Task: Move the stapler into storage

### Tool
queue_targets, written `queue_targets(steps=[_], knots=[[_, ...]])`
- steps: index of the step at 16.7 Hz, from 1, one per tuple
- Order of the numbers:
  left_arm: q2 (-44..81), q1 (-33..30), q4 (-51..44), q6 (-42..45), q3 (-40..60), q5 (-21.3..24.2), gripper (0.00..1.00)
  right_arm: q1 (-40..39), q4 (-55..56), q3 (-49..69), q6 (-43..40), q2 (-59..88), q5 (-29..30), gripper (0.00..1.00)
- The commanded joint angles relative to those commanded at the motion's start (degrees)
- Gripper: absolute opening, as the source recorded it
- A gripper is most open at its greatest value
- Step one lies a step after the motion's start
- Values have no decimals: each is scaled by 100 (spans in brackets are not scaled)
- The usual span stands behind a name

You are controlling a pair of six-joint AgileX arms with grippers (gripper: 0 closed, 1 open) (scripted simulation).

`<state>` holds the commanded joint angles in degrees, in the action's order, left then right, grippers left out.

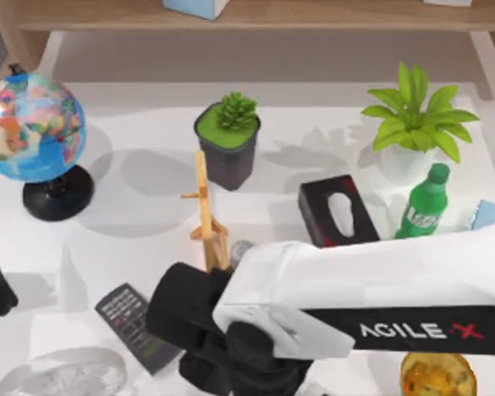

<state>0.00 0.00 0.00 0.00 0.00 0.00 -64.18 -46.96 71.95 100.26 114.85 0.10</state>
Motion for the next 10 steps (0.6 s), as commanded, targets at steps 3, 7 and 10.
queue_targets(steps=[3,7,10], knots=[[0,0,0,0,0,0,100,0,0,0,0,0,0,47],[0,0,0,0,0,0,100,0,0,0,0,0,0,17],[0,0,0,0,0,0,100,0,0,0,0,0,0,0]])
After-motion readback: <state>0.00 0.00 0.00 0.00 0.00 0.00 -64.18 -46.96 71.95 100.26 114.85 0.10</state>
